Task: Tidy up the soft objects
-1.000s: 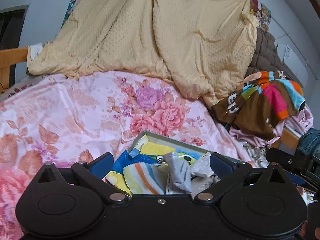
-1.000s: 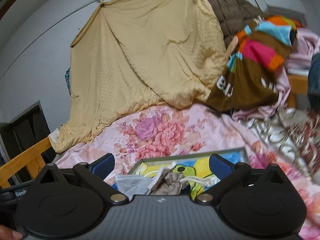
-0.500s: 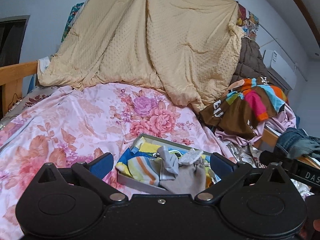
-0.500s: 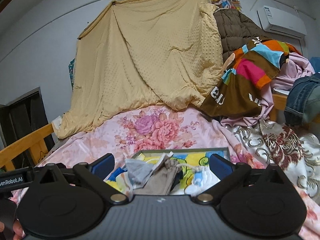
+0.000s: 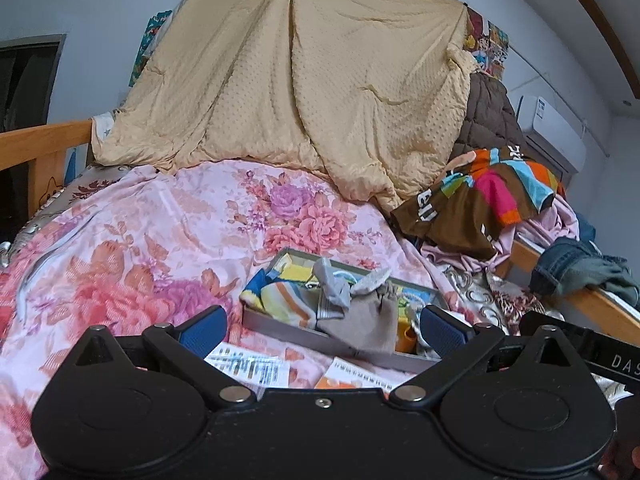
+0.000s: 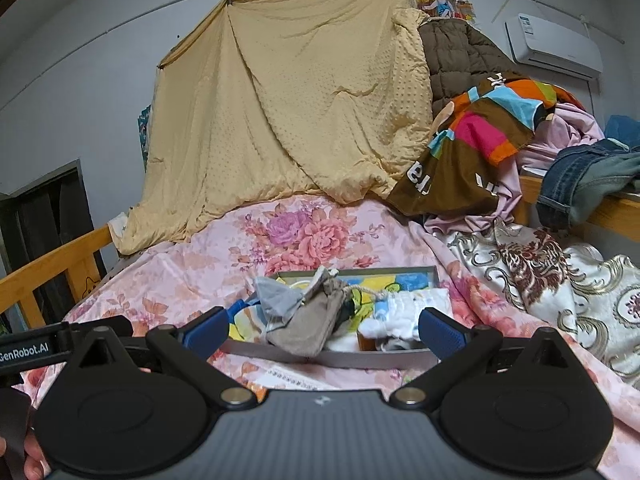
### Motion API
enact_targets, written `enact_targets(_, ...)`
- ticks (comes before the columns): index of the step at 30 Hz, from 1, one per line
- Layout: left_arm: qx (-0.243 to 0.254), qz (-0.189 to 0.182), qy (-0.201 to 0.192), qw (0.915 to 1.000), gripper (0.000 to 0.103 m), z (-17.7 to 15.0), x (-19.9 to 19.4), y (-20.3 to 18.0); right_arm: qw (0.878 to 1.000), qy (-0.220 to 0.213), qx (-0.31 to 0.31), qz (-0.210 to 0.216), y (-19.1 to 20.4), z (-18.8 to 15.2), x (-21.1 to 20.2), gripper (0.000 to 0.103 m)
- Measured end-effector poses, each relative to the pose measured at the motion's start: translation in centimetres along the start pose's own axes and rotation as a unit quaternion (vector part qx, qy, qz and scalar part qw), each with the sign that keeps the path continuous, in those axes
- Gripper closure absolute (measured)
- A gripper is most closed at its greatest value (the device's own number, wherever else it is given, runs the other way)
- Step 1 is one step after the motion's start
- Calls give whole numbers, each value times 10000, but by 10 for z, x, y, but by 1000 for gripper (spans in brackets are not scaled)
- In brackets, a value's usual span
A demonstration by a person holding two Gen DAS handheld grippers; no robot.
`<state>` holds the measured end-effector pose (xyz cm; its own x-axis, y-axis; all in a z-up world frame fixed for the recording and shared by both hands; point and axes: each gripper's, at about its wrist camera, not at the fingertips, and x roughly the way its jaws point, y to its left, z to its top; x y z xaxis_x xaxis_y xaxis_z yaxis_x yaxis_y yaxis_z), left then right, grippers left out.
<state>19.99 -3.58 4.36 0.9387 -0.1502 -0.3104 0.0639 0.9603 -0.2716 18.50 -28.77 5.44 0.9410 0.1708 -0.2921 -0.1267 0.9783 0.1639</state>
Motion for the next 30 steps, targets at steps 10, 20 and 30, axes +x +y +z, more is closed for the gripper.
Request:
enact_targets(10, 109, 57, -31, 9999, 1, -20, -24, 2, 9998, 81, -93, -169, -1, -20, -22, 0)
enact_targets(20, 464, -27, 72, 9989, 1, -37, -37, 3, 9991, 326, -204, -188, 7, -46, -34, 0)
enact_targets(30, 497, 6, 180, 9986, 1, -51, -46, 12, 9978, 514, -79, -420, 4, -64, -48, 0)
